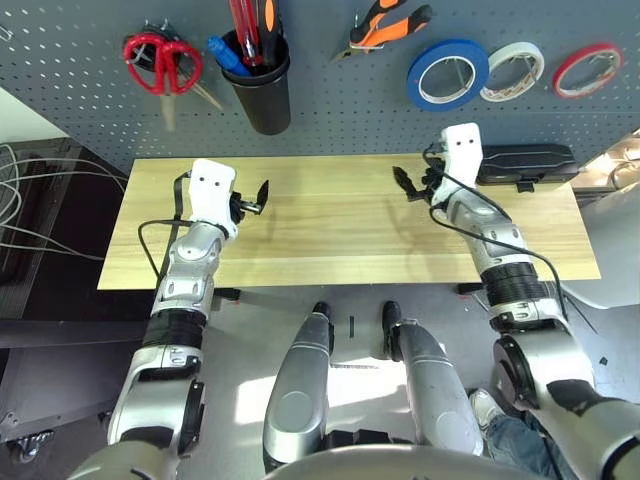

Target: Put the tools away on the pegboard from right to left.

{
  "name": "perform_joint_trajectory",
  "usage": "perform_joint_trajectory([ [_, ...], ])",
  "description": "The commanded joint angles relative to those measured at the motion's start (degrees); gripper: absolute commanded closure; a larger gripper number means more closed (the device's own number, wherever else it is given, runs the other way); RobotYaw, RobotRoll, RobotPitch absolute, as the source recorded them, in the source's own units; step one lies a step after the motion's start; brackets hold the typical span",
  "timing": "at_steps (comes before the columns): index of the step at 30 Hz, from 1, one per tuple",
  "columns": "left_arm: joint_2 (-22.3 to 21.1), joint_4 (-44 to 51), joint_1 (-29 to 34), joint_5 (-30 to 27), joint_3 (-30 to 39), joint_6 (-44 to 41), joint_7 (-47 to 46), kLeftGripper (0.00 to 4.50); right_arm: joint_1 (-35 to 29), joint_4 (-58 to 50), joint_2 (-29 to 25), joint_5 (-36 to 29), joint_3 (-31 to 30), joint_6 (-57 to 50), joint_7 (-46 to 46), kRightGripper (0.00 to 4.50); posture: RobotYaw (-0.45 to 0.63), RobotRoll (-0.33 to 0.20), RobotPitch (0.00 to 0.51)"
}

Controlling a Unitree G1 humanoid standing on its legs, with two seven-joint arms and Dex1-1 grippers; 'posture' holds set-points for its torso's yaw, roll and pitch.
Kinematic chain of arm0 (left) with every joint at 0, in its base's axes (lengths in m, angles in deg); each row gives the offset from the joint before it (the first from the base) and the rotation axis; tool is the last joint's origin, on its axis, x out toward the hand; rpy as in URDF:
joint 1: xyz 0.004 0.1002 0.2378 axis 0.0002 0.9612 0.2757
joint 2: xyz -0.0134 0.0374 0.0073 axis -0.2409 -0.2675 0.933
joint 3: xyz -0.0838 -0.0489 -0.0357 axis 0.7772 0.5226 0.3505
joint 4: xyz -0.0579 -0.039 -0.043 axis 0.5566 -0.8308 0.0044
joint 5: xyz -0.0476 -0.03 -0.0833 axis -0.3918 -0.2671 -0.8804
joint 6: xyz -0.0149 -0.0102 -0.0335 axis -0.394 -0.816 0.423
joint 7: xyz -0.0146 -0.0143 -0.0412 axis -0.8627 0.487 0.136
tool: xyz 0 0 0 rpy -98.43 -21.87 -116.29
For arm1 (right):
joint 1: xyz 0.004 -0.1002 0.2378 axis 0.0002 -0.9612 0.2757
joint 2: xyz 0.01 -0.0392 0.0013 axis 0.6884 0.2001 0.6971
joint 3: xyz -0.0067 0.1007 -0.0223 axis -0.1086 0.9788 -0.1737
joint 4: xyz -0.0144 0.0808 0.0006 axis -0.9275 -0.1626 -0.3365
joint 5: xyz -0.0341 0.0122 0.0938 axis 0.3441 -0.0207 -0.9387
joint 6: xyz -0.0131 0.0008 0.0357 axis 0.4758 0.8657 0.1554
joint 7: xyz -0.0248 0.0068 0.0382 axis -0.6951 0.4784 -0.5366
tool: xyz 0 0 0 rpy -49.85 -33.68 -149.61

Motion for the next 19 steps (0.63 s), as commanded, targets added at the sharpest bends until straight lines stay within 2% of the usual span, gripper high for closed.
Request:
perform_joint_trajectory([
  [1,0.3,-0.4,0.5,0.1,-0.8,-2.0,1.2,0.04,-1.6,0.4,-0.9,0.1,1.4,-0.9,0.9,0.00,0.11,0.000,0.427],
  [10,1.2,1.3,0.2,-0.1,-0.9,-5.7,1.7,0.04,-6.7,-5.3,-4.7,0.4,2.1,-4.1,0.2,0.00,0.05,0.000,0.485],
  [16,1.6,1.3,-0.4,-0.1,-0.9,-6.5,2.1,0.04,-7.7,-6.6,-7.0,0.4,2.3,-4.9,-0.7,0.00,0.04,0.000,0.493],
  [19,1.9,0.5,-1.1,-0.1,-0.6,-6.5,1.7,0.04,-7.5,-6.3,-7.7,0.5,2.3,-5.0,-1.2,0.00,0.03,0.000,0.476],
])
